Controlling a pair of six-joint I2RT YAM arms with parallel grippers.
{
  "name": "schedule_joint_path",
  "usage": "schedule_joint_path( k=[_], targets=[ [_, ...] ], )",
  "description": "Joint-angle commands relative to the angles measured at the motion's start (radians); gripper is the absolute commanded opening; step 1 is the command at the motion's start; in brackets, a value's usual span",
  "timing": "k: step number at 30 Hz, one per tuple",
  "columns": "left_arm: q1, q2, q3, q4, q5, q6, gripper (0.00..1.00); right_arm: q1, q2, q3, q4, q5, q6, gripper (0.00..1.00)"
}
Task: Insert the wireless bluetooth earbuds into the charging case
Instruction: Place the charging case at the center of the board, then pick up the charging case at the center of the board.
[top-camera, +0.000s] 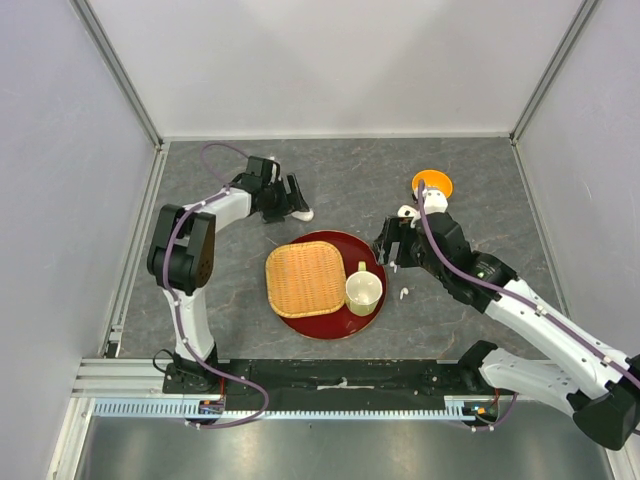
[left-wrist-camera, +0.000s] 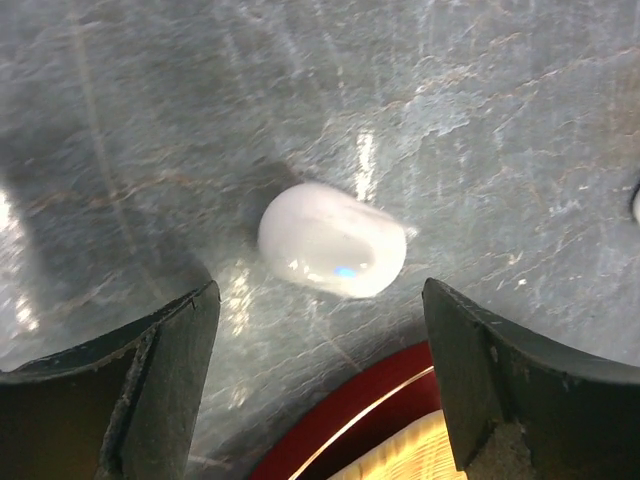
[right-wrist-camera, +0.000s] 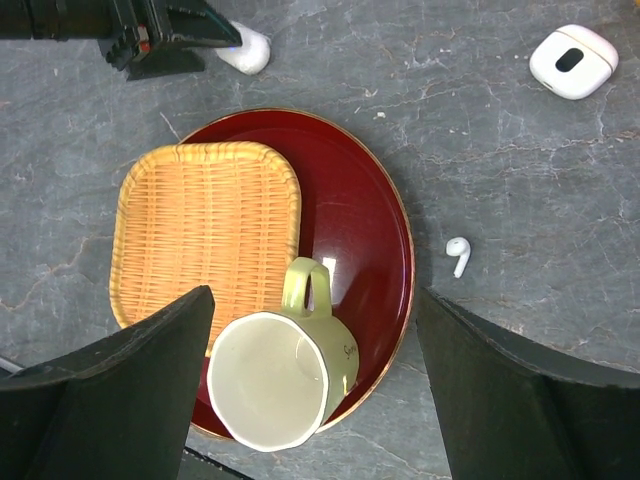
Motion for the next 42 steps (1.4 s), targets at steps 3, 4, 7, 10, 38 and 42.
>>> schedule_joint_path(
  k=[3,4,7,10,38,42],
  targets=[
    [0.004,-0.194,-0.086,-0.04,-0.138,0.074,0.89,-0.011,-0.065,0.012,0.004,0.058,0.01,0.89],
    [0.006,-0.229,-0.103,-0.037,-0.157,0.076,0.9,-0.011,-0.073,0.006,0.002,0.075,0.01,0.89],
    [0.006,-0.377,-0.187,-0.014,-0.181,0.091,0.9,-0.02,-0.091,-0.008,-0.004,0.095,0.004,0.89],
    [0.006,-0.542,-0.292,0.02,-0.182,0.099,0.91,-0.029,-0.1,-0.025,-0.01,0.109,-0.004,0.89],
    [0.004,-1.414,-0.875,0.161,0.066,0.076,0.91,-0.436,0.476,0.142,0.212,-0.075,-0.145,0.84],
    [0.006,-1.422,-0.913,0.198,0.089,0.045,0.91,-0.437,0.587,0.222,0.217,-0.078,-0.114,0.84]
  ],
)
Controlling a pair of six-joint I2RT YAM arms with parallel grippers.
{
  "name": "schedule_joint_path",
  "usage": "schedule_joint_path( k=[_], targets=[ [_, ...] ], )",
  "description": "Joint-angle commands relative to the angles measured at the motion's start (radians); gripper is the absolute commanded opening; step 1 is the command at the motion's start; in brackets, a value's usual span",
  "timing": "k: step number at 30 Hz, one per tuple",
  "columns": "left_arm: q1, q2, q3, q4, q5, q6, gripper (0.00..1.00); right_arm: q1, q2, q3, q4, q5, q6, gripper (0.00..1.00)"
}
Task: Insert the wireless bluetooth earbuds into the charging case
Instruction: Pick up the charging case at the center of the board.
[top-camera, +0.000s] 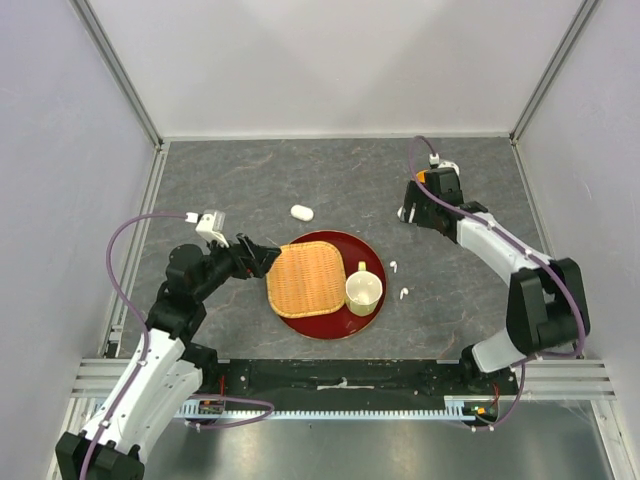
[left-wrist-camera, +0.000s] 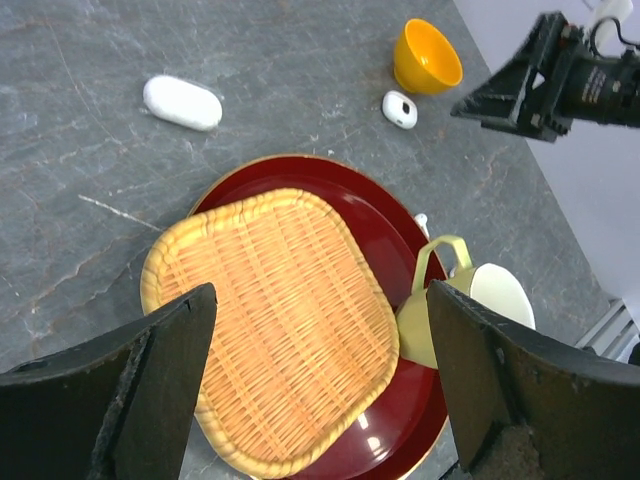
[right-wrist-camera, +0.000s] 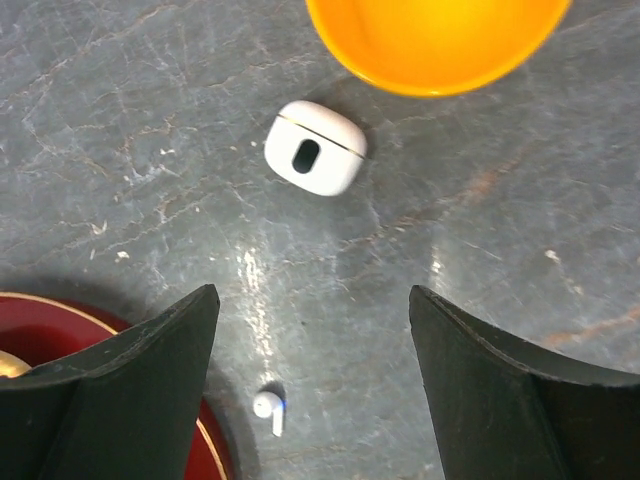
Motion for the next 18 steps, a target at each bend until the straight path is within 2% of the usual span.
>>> schedule_joint_path(
  k=[1,10,18],
  targets=[
    [0.006,-0.01,-0.039,0.068,0.049,-0.02,0.91,0.006,0.092,0.112,0.06,-0.044,0.063,0.84],
    [0.006,-0.059,-0.096,0.103,0.032,-0.046,0.91,0.006,0.335,0.257,0.044,0.021,0.099,0.84],
    [0.004,-0.073,-0.097,0.093,0.007,-0.038,0.91,0.006,0.427,0.303,0.044,0.114,0.092,0.84]
  ],
)
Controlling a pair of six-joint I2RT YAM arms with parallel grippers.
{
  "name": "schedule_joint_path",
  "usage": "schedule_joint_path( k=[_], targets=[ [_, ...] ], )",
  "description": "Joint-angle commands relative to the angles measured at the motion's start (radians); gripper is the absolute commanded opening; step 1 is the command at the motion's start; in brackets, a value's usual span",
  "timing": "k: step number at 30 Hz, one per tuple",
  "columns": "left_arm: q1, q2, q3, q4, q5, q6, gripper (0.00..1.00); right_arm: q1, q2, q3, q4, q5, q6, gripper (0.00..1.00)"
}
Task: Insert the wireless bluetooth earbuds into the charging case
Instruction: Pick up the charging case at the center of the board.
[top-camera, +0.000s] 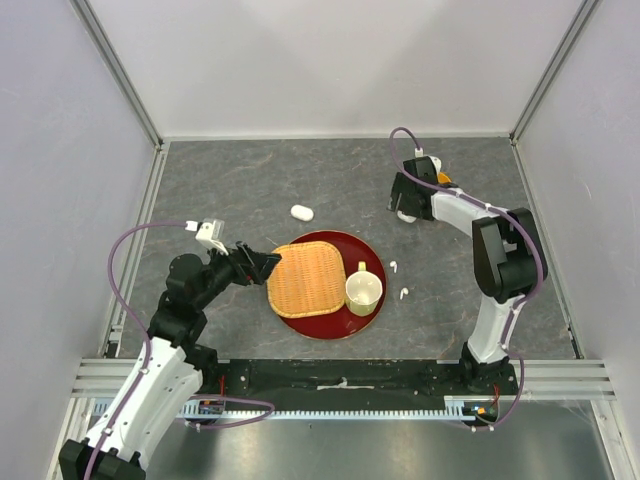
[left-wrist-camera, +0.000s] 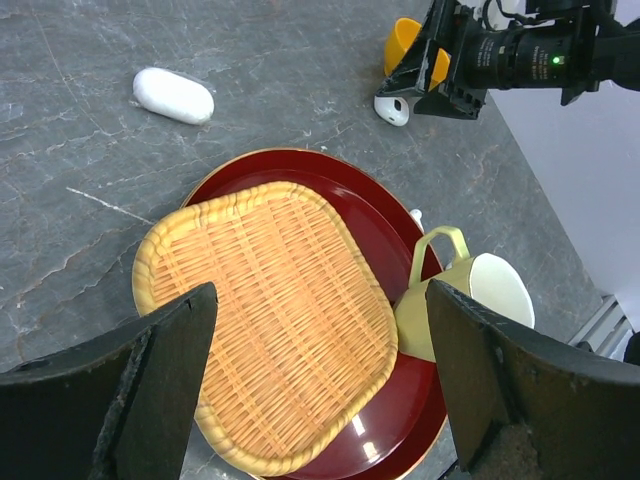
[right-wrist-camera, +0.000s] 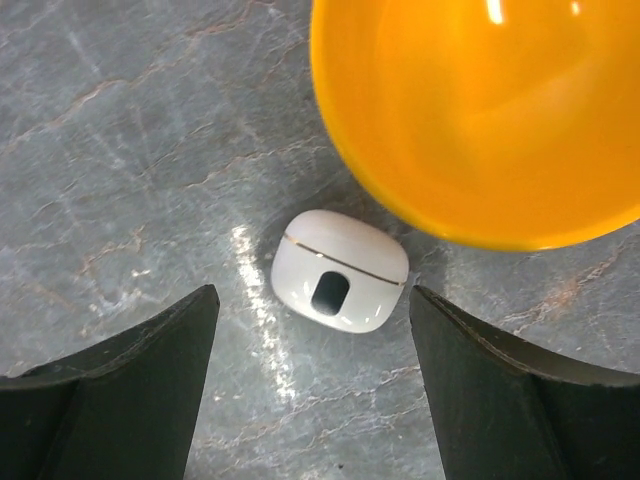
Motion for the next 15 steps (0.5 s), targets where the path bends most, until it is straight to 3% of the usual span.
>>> schedule_joint_path(
  k=[1,9,15],
  targets=[
    [0.004,-0.004,-0.002,0.045,-0.01,-0.017,0.91,0.001,0.039,0.049,0.017,0.107,0.014,0.84],
    [0.004,0.004,-0.001,0.038,-0.013,-0.017,0.9,0.002,0.101,0.075,0.022,0.133,0.065,0.81],
    [0.003,0.004,0.002,0.033,-0.018,-0.016,0.9,0.002,0.078,0.059,0.007,0.133,0.094,0.67]
  ],
)
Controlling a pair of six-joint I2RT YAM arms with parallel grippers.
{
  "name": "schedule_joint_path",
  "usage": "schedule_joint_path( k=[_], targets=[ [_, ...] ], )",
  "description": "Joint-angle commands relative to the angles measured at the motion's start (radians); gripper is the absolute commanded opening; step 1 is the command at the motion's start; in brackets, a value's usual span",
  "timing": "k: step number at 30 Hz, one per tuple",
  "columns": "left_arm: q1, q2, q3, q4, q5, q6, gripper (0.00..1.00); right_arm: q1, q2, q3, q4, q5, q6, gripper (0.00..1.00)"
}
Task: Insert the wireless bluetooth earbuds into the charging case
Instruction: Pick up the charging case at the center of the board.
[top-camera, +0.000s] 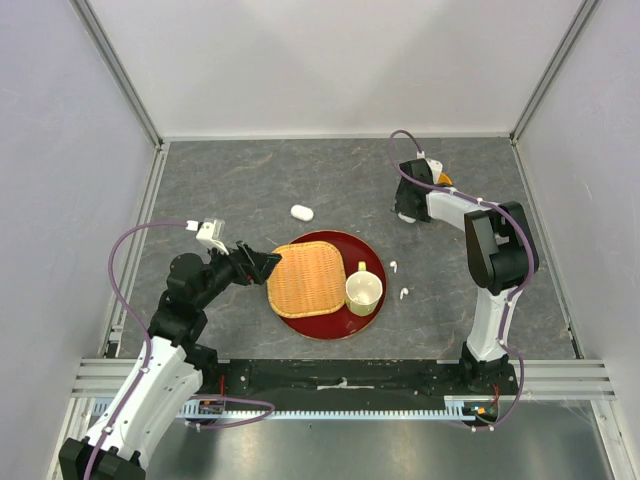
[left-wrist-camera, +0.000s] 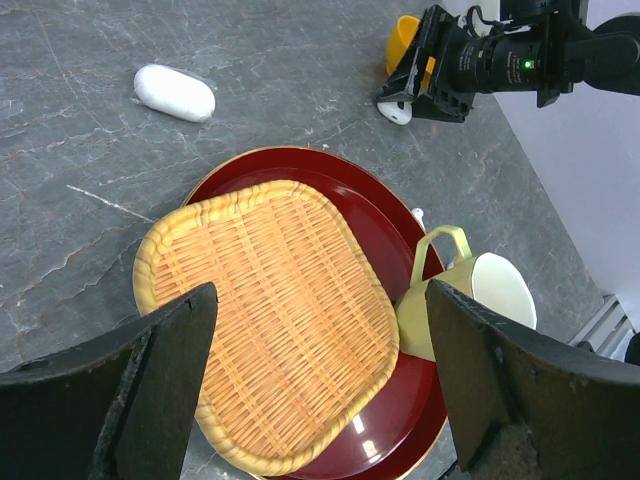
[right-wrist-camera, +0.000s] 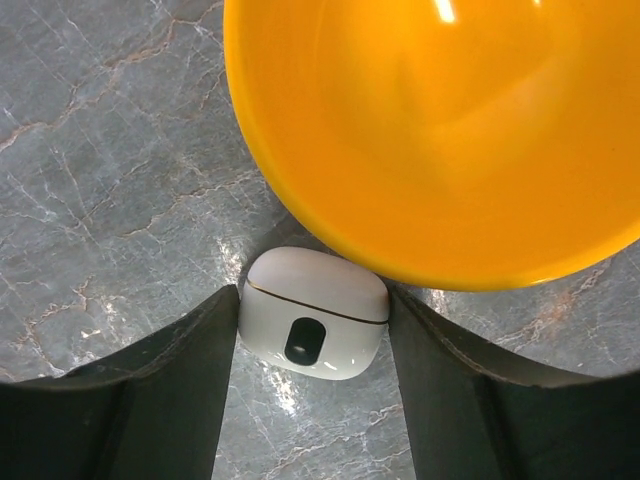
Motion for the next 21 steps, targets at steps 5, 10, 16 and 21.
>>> schedule_joint_path(
  k=[5,10,16,21],
  targets=[
    [0.003,0.003,0.002,0.026,-0.023,-0.012,0.9,0.005,-0.087,-0.094,-0.005,0.026,0.104,0.56],
    [0.004,0.013,0.004,0.026,-0.017,-0.015,0.9,0.024,-0.196,-0.226,-0.019,0.083,0.19,0.56],
    [0.003,0.019,0.008,0.002,-0.017,-0.017,0.9,0.116,-0.247,-0.282,-0.077,0.19,0.325,0.64],
    [0.004,0.011,0.013,-0.006,-0.017,-0.015,0.9,0.143,-0.257,-0.291,-0.076,0.172,0.34,0.77]
  ],
)
